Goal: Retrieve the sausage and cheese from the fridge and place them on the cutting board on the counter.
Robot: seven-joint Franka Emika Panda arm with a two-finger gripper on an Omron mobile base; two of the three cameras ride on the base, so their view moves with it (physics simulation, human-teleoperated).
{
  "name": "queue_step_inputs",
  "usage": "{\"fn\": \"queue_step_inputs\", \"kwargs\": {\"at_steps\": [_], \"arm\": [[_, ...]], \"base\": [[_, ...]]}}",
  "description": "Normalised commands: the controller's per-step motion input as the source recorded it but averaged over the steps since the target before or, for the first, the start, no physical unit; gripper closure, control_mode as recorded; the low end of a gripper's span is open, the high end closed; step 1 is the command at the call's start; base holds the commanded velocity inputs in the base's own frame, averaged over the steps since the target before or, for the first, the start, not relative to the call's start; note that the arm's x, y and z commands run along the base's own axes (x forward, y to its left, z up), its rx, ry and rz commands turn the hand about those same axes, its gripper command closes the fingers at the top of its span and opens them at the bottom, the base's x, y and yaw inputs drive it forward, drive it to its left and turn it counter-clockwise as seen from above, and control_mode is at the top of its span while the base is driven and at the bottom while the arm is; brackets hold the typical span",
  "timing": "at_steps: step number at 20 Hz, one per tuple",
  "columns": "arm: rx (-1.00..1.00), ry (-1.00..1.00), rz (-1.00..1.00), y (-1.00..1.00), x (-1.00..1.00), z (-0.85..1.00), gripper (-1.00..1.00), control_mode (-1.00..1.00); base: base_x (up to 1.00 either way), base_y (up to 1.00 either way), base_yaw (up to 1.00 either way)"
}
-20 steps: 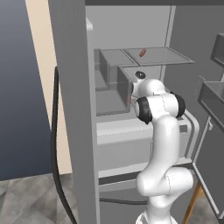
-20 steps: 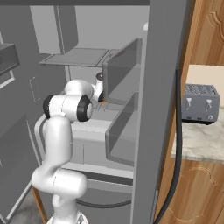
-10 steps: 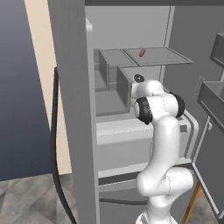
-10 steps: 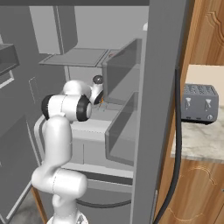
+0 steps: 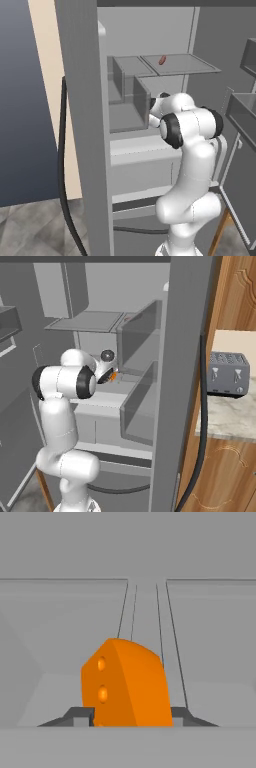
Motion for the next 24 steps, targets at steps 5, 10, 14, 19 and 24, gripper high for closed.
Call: {"fn": "queue_step_inputs", "kwargs": {"at_steps": [5,10,14,19,24], "arm": [[0.00,0.00,0.00,-0.11,-1.00,0.85,1.00,-1.00],[0.00,0.11,0.00,-0.04,-0.98,0.80,1.00,-1.00],[0.00,0.18,0.00,0.00,-0.77,0.98,1.00,-1.00],[0.00,0.26,0.00,0.00,-0.70,0.99,1.00,-1.00],[0.00,0.15,0.00,0.00,-0.89,0.68,1.00,-1.00]], "base": [[0.00,0.00,0.00],[0.00,0.00,0.00],[0.00,0.00,0.00],[0.00,0.00,0.00],[0.00,0.00,0.00]]}}
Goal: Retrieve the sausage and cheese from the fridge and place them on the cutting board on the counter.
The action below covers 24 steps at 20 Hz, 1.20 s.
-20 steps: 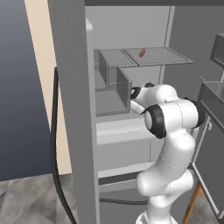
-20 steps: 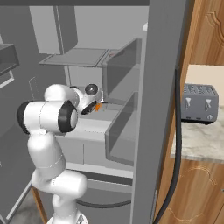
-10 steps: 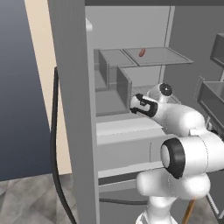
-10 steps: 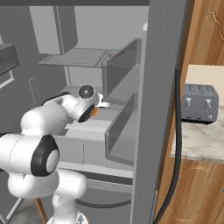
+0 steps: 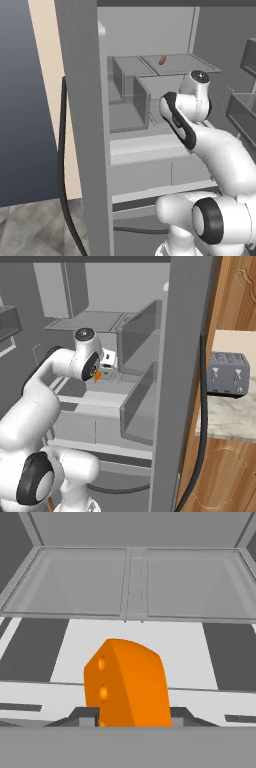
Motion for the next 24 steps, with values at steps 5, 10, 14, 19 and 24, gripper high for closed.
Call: {"fn": "queue_step_inputs", "kwargs": {"at_steps": [5,10,14,19,24], "arm": [[-0.04,-0.05,0.02,0.00,-0.45,0.61,1.00,-1.00],[-0.13,-0.31,0.14,0.00,-0.46,0.01,1.00,-1.00],[-0.09,-0.35,0.13,0.03,-0.64,0.06,1.00,-1.00],[0.00,0.01,0.03,0.02,-0.98,0.56,1.00,-1.00],[0.00,0.20,0.00,0.00,-0.73,0.66,1.00,-1.00]], "base": [[0.00,0.00,0.00],[0.00,0.00,0.00],[0.00,0.00,0.00],[0.00,0.00,0.00],[0.00,0.00,0.00]]}}
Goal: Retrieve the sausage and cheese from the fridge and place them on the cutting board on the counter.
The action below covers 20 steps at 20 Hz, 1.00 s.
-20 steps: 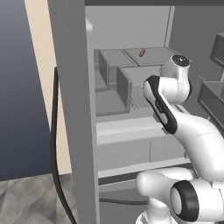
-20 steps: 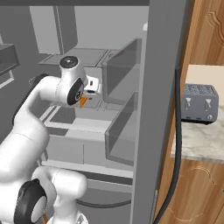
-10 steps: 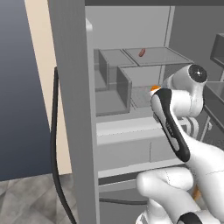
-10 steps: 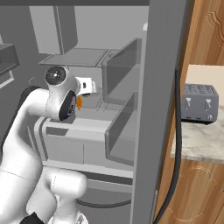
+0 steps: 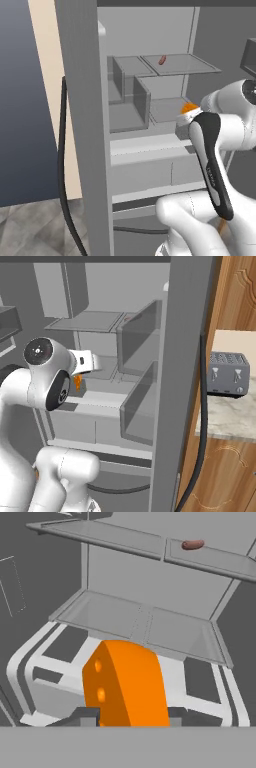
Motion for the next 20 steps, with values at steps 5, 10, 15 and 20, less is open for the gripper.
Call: {"fn": "queue_step_inputs", "kwargs": {"at_steps": [5,10,15,20], "arm": [[-0.02,0.01,0.02,0.00,-0.11,0.03,1.00,-1.00],[0.00,0.00,0.01,0.00,-0.02,-0.11,1.00,-1.00],[0.00,0.00,0.00,0.00,0.00,0.00,1.00,1.00],[0.00,0.00,0.00,0.00,0.00,0.00,1.00,1.00]], "base": [[0.00,0.00,0.00],[0.00,0.00,0.00],[-0.41,0.00,-0.03],[-0.82,0.00,-0.14]]}}
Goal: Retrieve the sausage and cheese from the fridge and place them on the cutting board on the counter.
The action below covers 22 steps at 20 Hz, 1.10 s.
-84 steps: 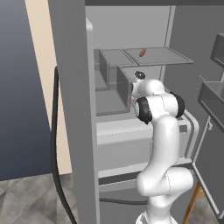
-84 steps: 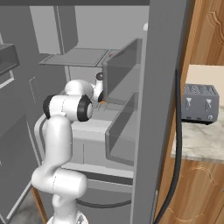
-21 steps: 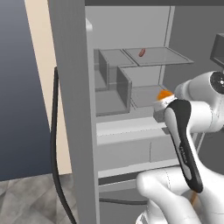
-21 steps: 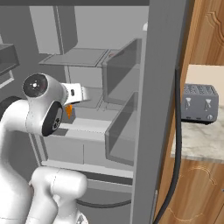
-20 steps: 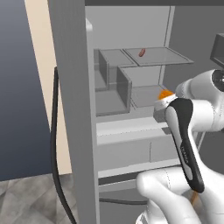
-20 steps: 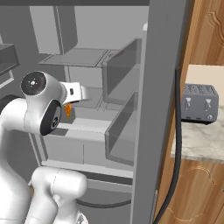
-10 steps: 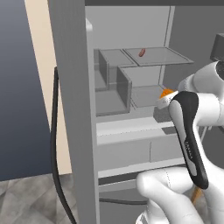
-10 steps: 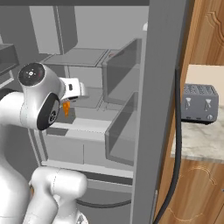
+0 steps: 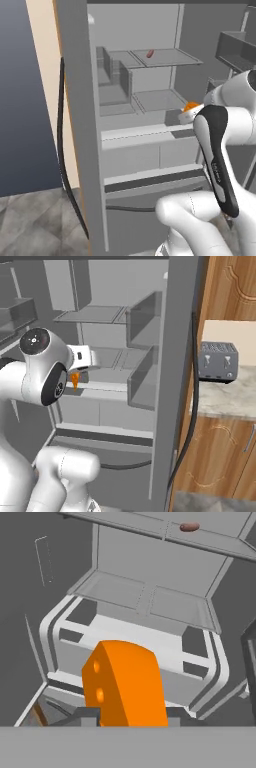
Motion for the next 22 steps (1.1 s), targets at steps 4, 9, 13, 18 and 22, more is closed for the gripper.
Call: {"fn": "queue_step_inputs", "kwargs": {"at_steps": [4,9,13,18,22], "arm": [[0.00,0.00,0.00,0.00,0.00,0.00,1.00,1.00],[0.00,0.00,0.00,0.00,0.00,0.00,1.00,1.00],[0.00,0.00,0.00,0.00,0.00,0.00,1.00,1.00],[0.00,0.00,0.00,0.00,0.00,0.00,1.00,1.00],[0.00,0.00,0.00,0.00,0.00,0.00,1.00,1.00]], "base": [[-0.60,0.00,-0.31],[-0.72,0.00,-0.66],[-0.42,0.05,-0.80],[-0.72,0.38,-0.61],[-1.00,0.51,-0.45]]}}
